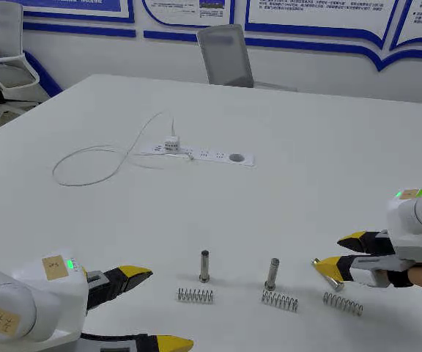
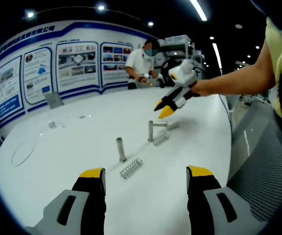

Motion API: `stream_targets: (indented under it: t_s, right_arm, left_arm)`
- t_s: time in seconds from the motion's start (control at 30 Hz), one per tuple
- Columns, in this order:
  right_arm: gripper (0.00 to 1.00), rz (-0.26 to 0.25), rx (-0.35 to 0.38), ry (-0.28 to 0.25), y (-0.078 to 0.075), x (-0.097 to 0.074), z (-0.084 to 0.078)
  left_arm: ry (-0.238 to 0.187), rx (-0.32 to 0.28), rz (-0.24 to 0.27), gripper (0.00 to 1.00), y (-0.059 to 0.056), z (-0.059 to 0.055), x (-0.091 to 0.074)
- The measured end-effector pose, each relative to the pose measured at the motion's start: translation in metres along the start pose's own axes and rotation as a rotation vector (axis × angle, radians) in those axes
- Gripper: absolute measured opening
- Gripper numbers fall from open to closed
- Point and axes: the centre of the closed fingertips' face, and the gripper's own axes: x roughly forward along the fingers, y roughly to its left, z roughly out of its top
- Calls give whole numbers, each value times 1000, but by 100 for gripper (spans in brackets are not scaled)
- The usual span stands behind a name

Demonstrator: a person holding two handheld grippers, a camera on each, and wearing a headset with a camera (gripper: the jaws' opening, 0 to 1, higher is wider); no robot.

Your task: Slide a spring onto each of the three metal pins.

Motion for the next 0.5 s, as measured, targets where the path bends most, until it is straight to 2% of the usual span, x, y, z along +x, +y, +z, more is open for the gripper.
stream_targets:
  t_s: [0.5]
  right_arm:
    - [24, -35, 30, 87, -2, 17, -10]
  left_arm:
    - [4, -3, -1, 67, 2, -2, 1]
